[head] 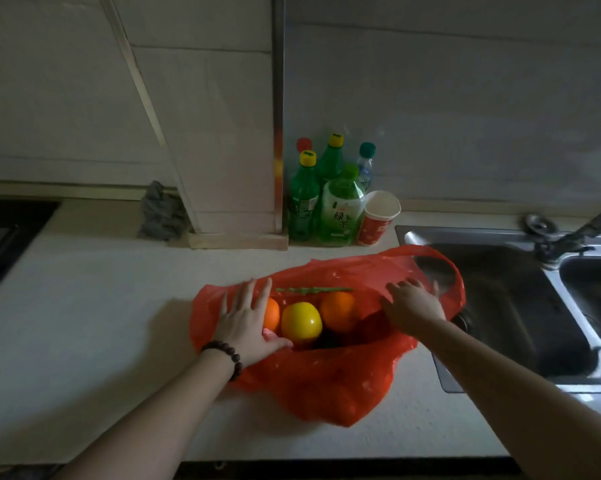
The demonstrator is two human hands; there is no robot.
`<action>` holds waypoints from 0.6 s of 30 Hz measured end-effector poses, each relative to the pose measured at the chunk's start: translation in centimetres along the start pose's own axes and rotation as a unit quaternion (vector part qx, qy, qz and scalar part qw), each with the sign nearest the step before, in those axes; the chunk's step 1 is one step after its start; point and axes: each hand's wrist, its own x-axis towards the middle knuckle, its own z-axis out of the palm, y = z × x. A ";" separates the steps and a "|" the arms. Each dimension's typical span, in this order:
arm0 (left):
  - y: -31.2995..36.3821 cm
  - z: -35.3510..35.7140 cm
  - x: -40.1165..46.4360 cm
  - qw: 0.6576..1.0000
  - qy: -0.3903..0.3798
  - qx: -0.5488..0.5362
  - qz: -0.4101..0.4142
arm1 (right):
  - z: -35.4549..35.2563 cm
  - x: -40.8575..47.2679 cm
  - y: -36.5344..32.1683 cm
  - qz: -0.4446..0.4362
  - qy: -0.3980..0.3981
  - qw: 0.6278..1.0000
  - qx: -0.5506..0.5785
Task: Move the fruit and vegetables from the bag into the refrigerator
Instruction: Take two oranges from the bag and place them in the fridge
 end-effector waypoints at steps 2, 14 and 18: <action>0.1 -0.4 -0.2 0.997 0.064 -0.023 0.023 | -0.3 -1.3 -1.4 -0.057 0.097 0.994 0.018; -1.1 0.9 0.5 1.000 -0.029 0.002 -0.003 | 2.2 -0.7 -7.8 -0.167 0.009 0.986 -0.021; -0.5 1.3 0.6 0.999 -0.024 -0.018 -0.019 | 2.6 -0.7 -8.1 -0.143 -0.001 0.989 -0.025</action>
